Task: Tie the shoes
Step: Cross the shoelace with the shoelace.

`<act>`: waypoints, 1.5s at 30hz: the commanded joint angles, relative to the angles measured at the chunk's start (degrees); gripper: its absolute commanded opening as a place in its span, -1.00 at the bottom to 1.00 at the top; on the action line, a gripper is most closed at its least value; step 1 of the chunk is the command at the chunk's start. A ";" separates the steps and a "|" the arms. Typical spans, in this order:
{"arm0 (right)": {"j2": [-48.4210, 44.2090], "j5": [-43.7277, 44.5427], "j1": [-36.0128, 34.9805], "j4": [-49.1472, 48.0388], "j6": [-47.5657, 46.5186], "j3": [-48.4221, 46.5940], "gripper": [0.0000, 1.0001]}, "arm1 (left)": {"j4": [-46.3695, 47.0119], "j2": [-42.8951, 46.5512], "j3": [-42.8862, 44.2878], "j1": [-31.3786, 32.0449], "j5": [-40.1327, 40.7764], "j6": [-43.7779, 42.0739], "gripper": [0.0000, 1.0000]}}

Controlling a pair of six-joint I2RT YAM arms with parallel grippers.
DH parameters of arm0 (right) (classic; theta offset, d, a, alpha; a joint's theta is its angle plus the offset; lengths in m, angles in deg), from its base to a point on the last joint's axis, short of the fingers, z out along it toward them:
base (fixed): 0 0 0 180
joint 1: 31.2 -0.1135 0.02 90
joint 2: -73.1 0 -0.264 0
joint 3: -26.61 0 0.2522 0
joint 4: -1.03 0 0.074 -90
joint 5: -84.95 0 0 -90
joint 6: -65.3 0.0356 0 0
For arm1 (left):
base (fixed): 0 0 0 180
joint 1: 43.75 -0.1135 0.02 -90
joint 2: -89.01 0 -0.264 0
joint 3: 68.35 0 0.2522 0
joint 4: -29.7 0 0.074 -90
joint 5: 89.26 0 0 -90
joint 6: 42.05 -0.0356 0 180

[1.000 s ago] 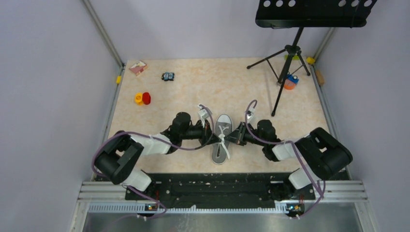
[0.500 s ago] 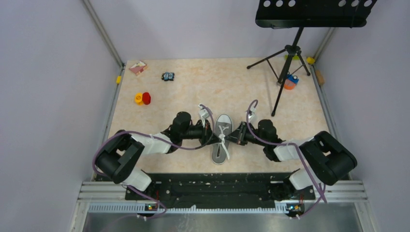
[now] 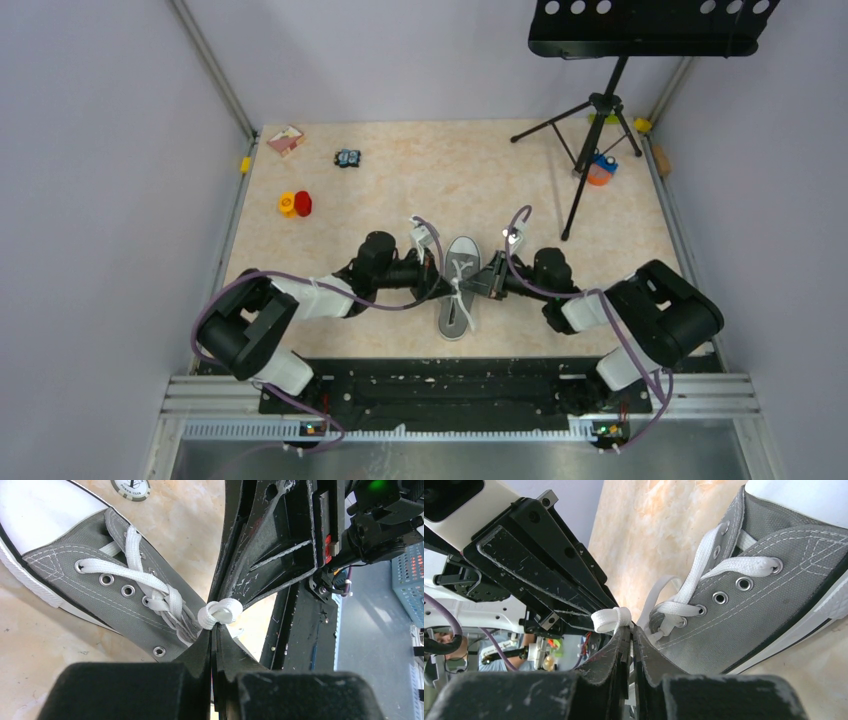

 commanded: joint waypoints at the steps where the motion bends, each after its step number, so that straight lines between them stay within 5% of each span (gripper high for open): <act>1: 1.06 -2.96 0.26 -3.95 -0.15 -1.06 -0.80 | 1.63 1.74 0.26 0.21 0.45 -1.01 -1.00; 13: 5.27 -6.36 0.17 -6.05 1.26 -2.16 -0.77 | 2.08 1.76 0.69 0.21 -0.01 -0.84 -1.00; 18: 6.70 -6.01 0.17 -7.34 2.06 -2.07 -0.47 | 2.58 2.23 0.47 0.19 0.04 -0.91 -1.00; 28: 6.98 -4.89 0.17 -6.70 1.81 -1.66 -1.00 | 2.98 2.70 -0.18 0.17 0.10 -1.10 -1.00; 32: 7.05 -4.70 0.17 -6.25 1.56 -1.45 -1.00 | 3.26 2.86 -0.27 0.17 0.28 -1.19 -1.00; 39: 6.56 -4.86 0.17 -5.92 1.15 -0.31 -0.65 | 3.26 3.49 -0.66 0.17 0.43 -1.43 -1.00; 45: 6.54 -6.01 0.17 -6.03 1.07 -1.18 -0.80 | 3.25 3.59 -0.75 0.17 0.27 -1.32 -1.00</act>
